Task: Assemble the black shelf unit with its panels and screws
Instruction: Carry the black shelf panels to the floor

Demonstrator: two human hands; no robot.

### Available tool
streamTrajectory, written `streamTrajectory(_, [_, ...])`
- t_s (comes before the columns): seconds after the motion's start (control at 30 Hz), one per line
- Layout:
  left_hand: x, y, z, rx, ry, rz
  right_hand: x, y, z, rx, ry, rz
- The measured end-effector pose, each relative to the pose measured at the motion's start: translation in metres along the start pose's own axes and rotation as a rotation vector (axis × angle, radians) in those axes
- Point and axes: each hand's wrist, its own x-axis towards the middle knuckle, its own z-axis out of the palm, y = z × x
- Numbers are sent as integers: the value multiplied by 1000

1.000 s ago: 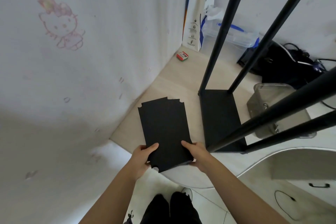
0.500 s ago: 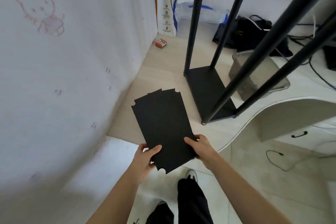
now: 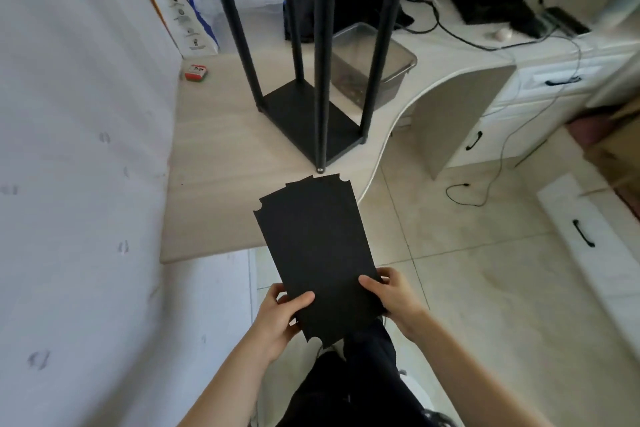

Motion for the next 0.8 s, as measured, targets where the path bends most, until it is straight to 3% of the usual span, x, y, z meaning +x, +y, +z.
streamTrajectory(0.4, [32, -29, 108, 345, -176, -56, -23, 68, -105, 359, 225, 53])
streamTrajectory(0.8, [79, -49, 315, 546, -244, -99, 10, 65, -278, 524, 329, 82])
